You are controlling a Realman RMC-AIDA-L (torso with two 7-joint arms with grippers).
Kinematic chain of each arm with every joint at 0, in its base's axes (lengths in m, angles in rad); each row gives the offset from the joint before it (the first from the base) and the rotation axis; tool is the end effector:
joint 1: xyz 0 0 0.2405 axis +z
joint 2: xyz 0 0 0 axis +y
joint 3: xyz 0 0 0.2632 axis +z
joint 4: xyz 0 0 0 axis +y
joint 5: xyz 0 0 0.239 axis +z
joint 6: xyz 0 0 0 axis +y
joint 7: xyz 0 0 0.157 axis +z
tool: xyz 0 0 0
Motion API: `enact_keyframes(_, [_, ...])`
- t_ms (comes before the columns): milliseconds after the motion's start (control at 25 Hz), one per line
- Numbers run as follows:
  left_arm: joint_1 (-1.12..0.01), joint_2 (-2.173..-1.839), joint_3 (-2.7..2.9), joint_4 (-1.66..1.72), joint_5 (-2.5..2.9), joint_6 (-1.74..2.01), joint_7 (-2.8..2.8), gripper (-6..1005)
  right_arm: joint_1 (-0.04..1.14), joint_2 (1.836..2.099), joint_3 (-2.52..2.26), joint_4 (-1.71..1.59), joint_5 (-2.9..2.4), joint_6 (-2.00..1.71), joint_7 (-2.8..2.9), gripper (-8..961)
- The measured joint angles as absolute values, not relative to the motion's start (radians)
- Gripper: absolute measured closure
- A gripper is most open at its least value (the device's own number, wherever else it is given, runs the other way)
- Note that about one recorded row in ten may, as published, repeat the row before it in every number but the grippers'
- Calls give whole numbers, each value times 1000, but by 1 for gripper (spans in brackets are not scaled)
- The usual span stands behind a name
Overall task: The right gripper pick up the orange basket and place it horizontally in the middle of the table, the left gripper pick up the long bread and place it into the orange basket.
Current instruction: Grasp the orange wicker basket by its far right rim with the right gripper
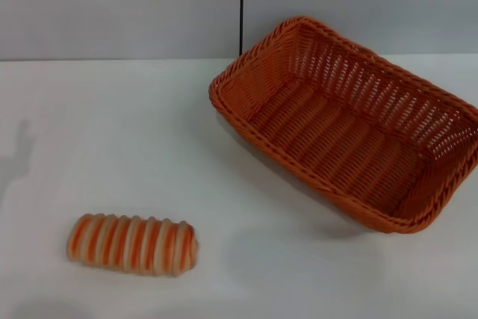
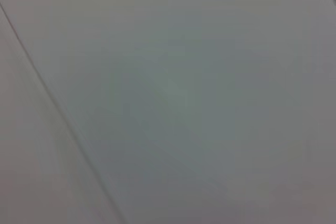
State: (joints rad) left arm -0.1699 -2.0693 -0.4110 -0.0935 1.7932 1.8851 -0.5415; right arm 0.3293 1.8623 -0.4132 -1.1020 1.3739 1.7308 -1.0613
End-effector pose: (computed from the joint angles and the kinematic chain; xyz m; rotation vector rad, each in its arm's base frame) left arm -0.3689 0.2192 0.0359 -1.2476 -0.4497 -1.2394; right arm 0.3102 0.3283 0.2263 -2.1641 1.0070 0.9012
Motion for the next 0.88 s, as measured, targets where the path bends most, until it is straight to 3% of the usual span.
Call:
enact_keyframes(40, [-169,-2069,-411,-94,1793,1885,-542,355,365,1846,-437,-1140,1281,1753,-1009,307])
enact_keyframes(240, [-167,-2069,-411,-94,1793,1877,-542,358,444,1835,-520,-1197,1086,1792,-993,308])
enact_keyframes(880, [-160,-2071,-411,-107,1793,1861,-551,361,574,1859,-594,-990,796,1662,-1154,311])
